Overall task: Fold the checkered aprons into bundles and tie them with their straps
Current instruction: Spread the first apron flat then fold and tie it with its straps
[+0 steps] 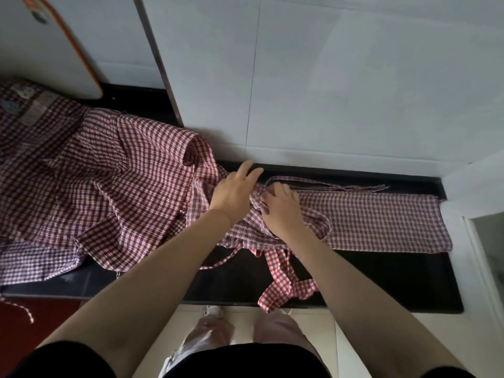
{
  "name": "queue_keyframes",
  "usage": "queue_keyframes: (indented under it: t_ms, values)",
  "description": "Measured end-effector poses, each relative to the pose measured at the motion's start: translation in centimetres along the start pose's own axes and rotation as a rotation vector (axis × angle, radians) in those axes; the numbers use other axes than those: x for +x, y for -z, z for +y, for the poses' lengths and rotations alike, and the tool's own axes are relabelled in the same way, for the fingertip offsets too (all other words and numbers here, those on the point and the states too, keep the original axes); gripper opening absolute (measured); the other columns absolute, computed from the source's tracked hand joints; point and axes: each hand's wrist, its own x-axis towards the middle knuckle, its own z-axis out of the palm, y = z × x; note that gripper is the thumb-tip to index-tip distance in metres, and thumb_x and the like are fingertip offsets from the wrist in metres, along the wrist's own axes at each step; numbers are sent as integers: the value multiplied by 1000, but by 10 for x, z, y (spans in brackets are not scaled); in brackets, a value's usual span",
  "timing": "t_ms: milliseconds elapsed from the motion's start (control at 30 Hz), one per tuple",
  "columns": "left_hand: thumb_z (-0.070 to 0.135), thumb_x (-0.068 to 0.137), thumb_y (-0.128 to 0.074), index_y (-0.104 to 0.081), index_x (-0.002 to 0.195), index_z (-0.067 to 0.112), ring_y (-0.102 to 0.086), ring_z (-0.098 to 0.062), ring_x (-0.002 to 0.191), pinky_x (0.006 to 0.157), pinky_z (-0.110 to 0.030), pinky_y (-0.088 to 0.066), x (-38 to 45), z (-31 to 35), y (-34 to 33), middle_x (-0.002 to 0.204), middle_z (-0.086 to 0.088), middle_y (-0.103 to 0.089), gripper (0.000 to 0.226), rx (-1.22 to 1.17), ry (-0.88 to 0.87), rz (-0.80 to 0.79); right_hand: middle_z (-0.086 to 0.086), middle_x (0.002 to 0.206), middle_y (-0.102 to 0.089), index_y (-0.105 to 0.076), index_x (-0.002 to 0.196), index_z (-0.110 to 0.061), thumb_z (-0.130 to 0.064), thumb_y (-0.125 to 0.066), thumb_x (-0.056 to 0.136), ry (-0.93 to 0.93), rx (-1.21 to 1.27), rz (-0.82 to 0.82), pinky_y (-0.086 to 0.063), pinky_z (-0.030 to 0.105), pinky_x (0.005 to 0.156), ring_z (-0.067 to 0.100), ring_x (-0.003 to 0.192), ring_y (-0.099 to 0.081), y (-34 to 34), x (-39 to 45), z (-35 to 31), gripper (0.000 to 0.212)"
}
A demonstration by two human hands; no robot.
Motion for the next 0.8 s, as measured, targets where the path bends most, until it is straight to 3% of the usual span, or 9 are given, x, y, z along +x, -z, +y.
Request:
queue_keyframes:
  t_ms: [67,133,200,267,433,567,633,700,800]
  values:
    - [-8,86,-55,-26,154,28,-50,-24,124,73,-31,-54,9,5,-2,164,4,-9,82,141,-60,-166,9,113,-59,-67,104,-12,-15,-75,81,94,-28,127,-46,44,91,29,109,-54,2,-4,2,24]
    - [-2,89,-55,-40,145,26,-55,-24,121,73,-33,-54,14,4,0,158,2,-27,64,219,-33,-285,6,101,-61,-67,97,-11,-10,-73,81,189,2,180,-48,39,82,26,97,-58,4,-5,6,17]
    - [8,94,-51,-53,130,21,-62,-24,105,69,-34,-50,14,0,5,136,-1,-50,38,225,64,-293,1,93,-61,-63,94,-14,-7,-66,86,166,102,57,-49,31,75,20,86,-58,8,-5,9,11]
    - [15,95,-49,-56,124,17,-63,-24,94,66,-32,-45,8,-7,7,128,-2,-52,30,170,154,-237,-2,94,-57,-56,100,-16,-9,-59,92,25,203,-120,-48,25,68,14,79,-56,9,-6,12,12]
    - [27,94,-49,-68,107,14,-53,-19,101,79,-34,-46,-13,-14,11,119,-1,-52,26,148,70,-62,5,132,-56,-43,140,-21,-20,-67,91,-136,366,-233,-49,36,99,24,118,-56,-1,-2,16,55]
    - [29,90,-52,-73,82,19,-48,-20,104,101,-37,-36,-28,-16,4,91,3,-63,25,202,-92,1,5,127,-53,-61,125,-26,-26,-62,93,-122,235,-218,-39,42,105,26,124,-45,-5,2,15,32]
    - [23,83,-56,-70,67,16,-54,-22,91,96,-42,-42,-32,-20,-1,74,4,-60,22,114,-144,22,3,119,-51,-67,115,-23,-27,-64,92,-108,256,-183,-41,41,101,24,120,-45,-3,3,17,24]
    - [19,81,-56,-68,63,13,-54,-21,73,78,-43,-51,-32,-23,-7,63,3,-58,22,-41,-125,44,3,120,-51,-68,117,-23,-27,-66,91,-83,281,-201,-41,43,102,24,120,-44,1,5,19,26]
    - [13,89,-63,-73,81,10,-58,-18,74,69,-37,-54,-29,-21,-10,80,0,-64,13,-319,15,63,4,133,-47,-66,124,-26,-27,-64,93,-86,260,-332,-35,48,109,25,129,-38,7,6,19,31]
